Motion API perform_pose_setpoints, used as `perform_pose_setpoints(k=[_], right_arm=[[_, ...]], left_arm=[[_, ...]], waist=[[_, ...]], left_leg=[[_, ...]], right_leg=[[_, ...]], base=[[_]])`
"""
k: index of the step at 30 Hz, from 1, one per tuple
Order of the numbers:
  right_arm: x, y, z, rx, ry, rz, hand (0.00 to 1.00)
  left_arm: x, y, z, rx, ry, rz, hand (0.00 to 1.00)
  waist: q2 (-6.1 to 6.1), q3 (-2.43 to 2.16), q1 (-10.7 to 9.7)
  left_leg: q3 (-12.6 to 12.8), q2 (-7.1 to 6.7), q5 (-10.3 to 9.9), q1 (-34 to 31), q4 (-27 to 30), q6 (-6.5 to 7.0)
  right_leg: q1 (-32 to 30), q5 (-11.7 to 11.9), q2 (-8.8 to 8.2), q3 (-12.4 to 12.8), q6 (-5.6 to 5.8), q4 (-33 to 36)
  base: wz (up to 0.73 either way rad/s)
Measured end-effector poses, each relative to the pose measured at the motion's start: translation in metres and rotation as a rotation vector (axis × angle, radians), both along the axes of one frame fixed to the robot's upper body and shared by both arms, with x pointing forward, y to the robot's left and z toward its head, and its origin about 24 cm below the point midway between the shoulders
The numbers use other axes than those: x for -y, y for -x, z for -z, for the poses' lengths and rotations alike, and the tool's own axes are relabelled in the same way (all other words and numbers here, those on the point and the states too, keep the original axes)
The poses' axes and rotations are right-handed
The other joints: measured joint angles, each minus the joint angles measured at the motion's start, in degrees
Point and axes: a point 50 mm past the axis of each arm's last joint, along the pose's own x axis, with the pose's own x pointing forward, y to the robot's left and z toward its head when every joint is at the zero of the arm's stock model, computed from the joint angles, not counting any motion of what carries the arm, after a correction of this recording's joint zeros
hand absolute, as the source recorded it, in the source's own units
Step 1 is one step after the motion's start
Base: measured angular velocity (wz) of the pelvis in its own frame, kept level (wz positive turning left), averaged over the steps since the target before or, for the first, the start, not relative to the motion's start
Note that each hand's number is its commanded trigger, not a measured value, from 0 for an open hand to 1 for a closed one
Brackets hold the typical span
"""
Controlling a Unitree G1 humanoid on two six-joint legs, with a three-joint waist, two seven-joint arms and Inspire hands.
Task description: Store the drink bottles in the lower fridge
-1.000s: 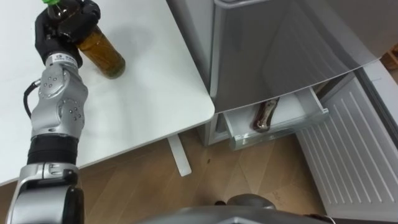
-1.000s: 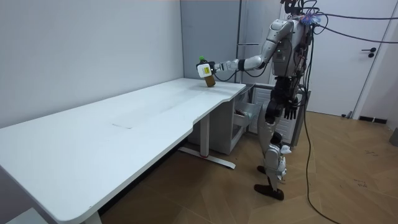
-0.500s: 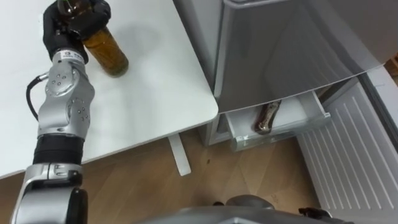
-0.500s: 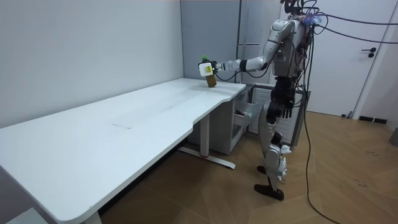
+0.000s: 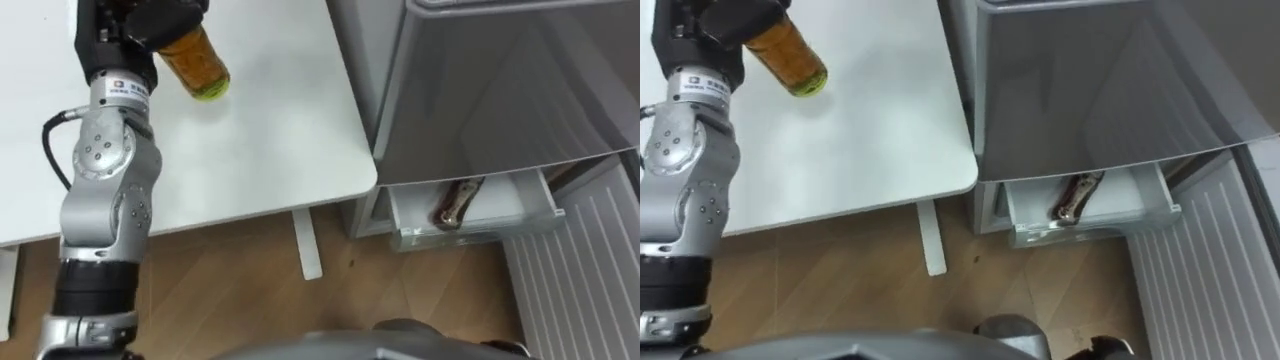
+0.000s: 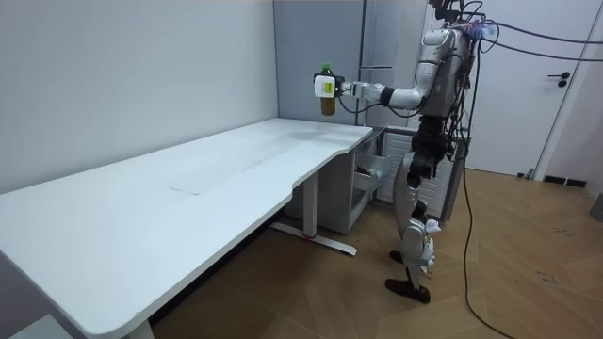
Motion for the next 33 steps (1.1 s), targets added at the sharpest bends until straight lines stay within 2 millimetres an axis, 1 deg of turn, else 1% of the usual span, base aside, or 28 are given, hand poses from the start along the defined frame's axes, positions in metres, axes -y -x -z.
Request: perform_pose_setpoints(k=[2, 3, 4, 5, 7, 9, 11, 14, 16, 21, 24, 26, 27, 29, 31, 33], right_arm=[[-0.001, -0.001, 0.000, 0.001, 0.004, -0.007, 0.00], [-0.001, -0.002, 0.000, 0.002, 0.005, -0.011, 0.00], [-0.001, -0.002, 0.000, 0.001, 0.006, -0.018, 0.00], [-0.002, -0.003, 0.000, 0.005, 0.004, -0.016, 0.00], [-0.002, -0.005, 0.000, 0.016, 0.001, 0.005, 0.00], [-0.002, -0.012, -0.001, 0.043, 0.002, 0.036, 0.00], [-0.003, -0.025, -0.002, 0.102, -0.006, 0.076, 0.00], [-0.007, -0.039, -0.004, 0.174, -0.023, 0.103, 0.00], [-0.010, -0.042, -0.004, 0.194, -0.036, 0.108, 0.00], [-0.016, -0.048, -0.004, 0.234, -0.070, 0.119, 0.00], [-0.018, -0.050, -0.004, 0.254, -0.087, 0.121, 0.00], [-0.019, -0.051, -0.004, 0.255, -0.086, 0.113, 0.00], [-0.019, -0.051, -0.004, 0.256, -0.085, 0.113, 0.00], [-0.019, -0.052, -0.004, 0.265, -0.074, 0.120, 0.00], [-0.019, -0.052, -0.004, 0.272, -0.063, 0.137, 0.00], [-0.019, -0.051, -0.004, 0.271, -0.059, 0.141, 0.00]], left_arm=[[0.006, 0.007, -0.001, 0.010, 0.022, 0.051, 1.00], [0.007, 0.008, -0.001, 0.013, 0.036, 0.066, 1.00], [0.009, 0.008, -0.001, 0.018, 0.056, 0.097, 1.00], [0.011, 0.008, -0.003, 0.025, 0.076, 0.127, 1.00], [0.016, 0.009, -0.004, 0.033, 0.110, 0.172, 1.00], [0.021, 0.010, -0.005, 0.043, 0.132, 0.215, 1.00], [0.026, 0.015, -0.002, 0.038, 0.147, 0.266, 1.00], [0.034, 0.019, 0.004, 0.016, 0.148, 0.331, 1.00], [0.038, 0.021, 0.008, -0.003, 0.152, 0.362, 1.00], [0.045, 0.023, 0.016, -0.027, 0.199, 0.413, 1.00], [0.048, 0.029, 0.024, -0.059, 0.270, 0.437, 1.00], [0.058, 0.032, 0.034, -0.102, 0.293, 0.486, 1.00], [0.060, 0.032, 0.038, -0.120, 0.296, 0.497, 1.00], [0.068, 0.036, 0.054, -0.190, 0.305, 0.524, 1.00], [0.070, 0.038, 0.064, -0.233, 0.309, 0.531, 1.00], [0.072, 0.039, 0.067, -0.250, 0.313, 0.539, 1.00]], waist=[[-0.09, 0.00, 0.2], [-0.08, 0.00, 0.2], [-0.06, -0.02, 0.3], [-0.07, -0.02, 0.8], [-0.12, -0.05, 1.6], [-0.18, -0.03, 1.8], [-0.31, -0.05, 1.8], [-0.72, -0.06, 1.7], [-1.00, -0.15, 1.5], [-1.46, -0.06, 1.7], [-1.92, 0.12, 1.2], [-2.11, 0.26, 1.3], [-2.11, 0.26, 1.3], [-1.98, 0.30, 1.3], [-1.74, 0.33, 1.2], [-1.63, 0.30, 1.2]], left_leg=[[-0.6, -0.13, 0.0, -0.1, 0.2, 0.00], [-0.8, -0.18, 0.0, -0.2, 0.2, 0.00], [-1.5, -0.29, 0.0, -0.6, 0.3, 0.00], [-1.5, -0.29, 0.0, -0.7, 0.3, 0.00], [-1.6, -0.29, 0.0, -0.7, 0.2, 0.00], [-1.8, -0.31, 0.0, -0.8, 0.2, 0.00], [-1.8, -0.33, 0.0, -0.9, 0.2, 0.00], [-2.0, -0.31, 0.0, -1.6, 0.2, 0.00], [-2.0, -0.30, 0.0, -1.7, 0.2, 0.00], [-1.6, -0.22, 0.0, -1.5, 0.0, -0.01], [-1.4, -0.17, 0.0, -0.8, -0.1, -0.01], [-1.3, -0.21, 0.0, -0.8, -0.1, -0.01], [-1.3, -0.23, 0.0, -0.8, -0.1, -0.01], [-1.1, -0.25, 0.0, -0.8, -0.1, -0.01], [-1.0, -0.25, 0.0, -0.8, 0.0, -0.01], [-0.5, -0.19, 0.0, -0.8, 0.1, -0.01]], right_leg=[[0.2, -0.3, -0.29, -1.1, 0.04, 0.0], [0.2, -0.3, -0.40, -1.5, 0.04, 0.0], [0.3, -0.3, -0.58, -2.5, 0.05, -0.1], [0.3, -0.3, -0.61, -2.8, 0.04, -0.3], [0.5, -0.3, -0.61, -3.1, 0.03, -0.6], [0.5, -0.3, -0.62, -3.3, 0.03, -0.7], [0.5, -0.4, -0.64, -3.5, 0.01, -0.8], [0.2, -0.4, -0.63, -4.2, -0.02, -1.0], [0.4, -0.4, -0.59, -4.3, -0.04, -1.5], [0.5, -0.4, -0.59, -4.3, -0.04, -1.6], [1.1, -0.4, -0.58, -4.1, -0.05, -1.6], [1.2, -0.4, -0.61, -3.8, -0.05, -1.7], [1.2, -0.4, -0.62, -3.8, -0.04, -1.7], [1.1, -0.4, -0.60, -3.4, -0.03, -1.7], [1.1, -0.4, -0.58, -3.3, -0.02, -1.7], [1.0, -0.4, -0.52, -3.0, -0.02, -1.6]], base=[[0.22], [0.27], [0.24], [0.19], [0.07], [0.05], [0.00], [0.10], [0.09], [-0.02], [-0.03], [0.00], [0.00], [0.00], [0.00], [-0.07]])
